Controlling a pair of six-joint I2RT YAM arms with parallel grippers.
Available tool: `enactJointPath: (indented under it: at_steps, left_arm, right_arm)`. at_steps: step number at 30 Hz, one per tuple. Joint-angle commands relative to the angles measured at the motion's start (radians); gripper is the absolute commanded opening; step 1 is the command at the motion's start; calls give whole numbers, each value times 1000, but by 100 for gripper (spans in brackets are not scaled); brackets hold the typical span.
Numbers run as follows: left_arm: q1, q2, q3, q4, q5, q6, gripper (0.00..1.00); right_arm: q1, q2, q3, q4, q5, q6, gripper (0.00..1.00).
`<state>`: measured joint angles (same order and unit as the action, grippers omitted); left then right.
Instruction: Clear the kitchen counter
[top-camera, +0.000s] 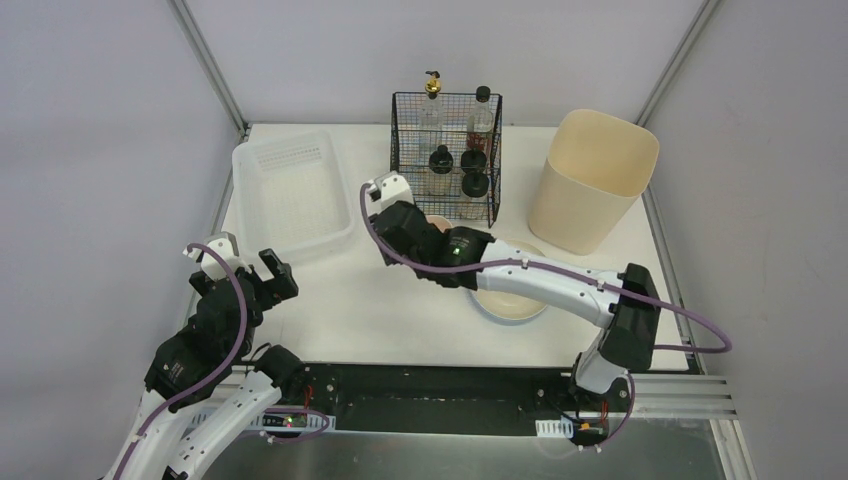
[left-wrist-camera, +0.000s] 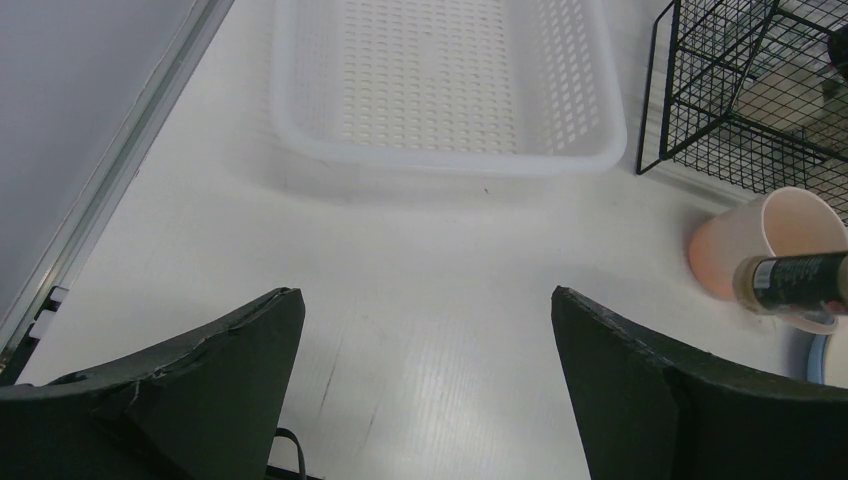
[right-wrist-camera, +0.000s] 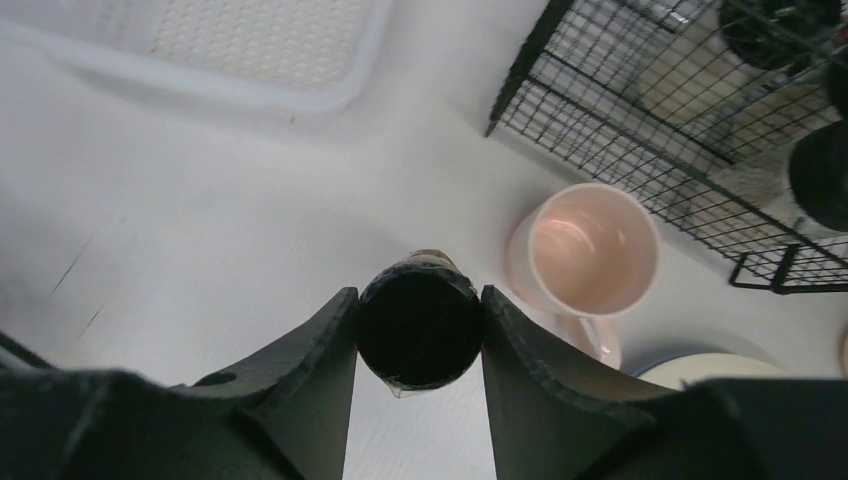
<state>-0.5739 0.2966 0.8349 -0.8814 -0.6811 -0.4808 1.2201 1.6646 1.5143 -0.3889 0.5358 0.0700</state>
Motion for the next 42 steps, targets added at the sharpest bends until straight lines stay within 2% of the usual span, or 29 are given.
enactJointPath:
  at_steps: [1,6,15,25,42]
  left_arm:
    - [12,1,19,-7,5,1,100]
    - [12,1,18,-7,3,1,100]
    - [12,6,19,-7,3,2,100]
    - [12,7,20,-7,3,2,99]
    - [24,15,22,-6,11,4,99]
  right_arm:
    - [-93,-46,85,-5,31,-50,24]
    - [-215,-23,133,20,-12,-38,24]
    - [-342,82,239,47,-41,-33,23]
    - [-408,217,330,66,-51,-36,22]
    - [-484,323,278,68,-112,32,23]
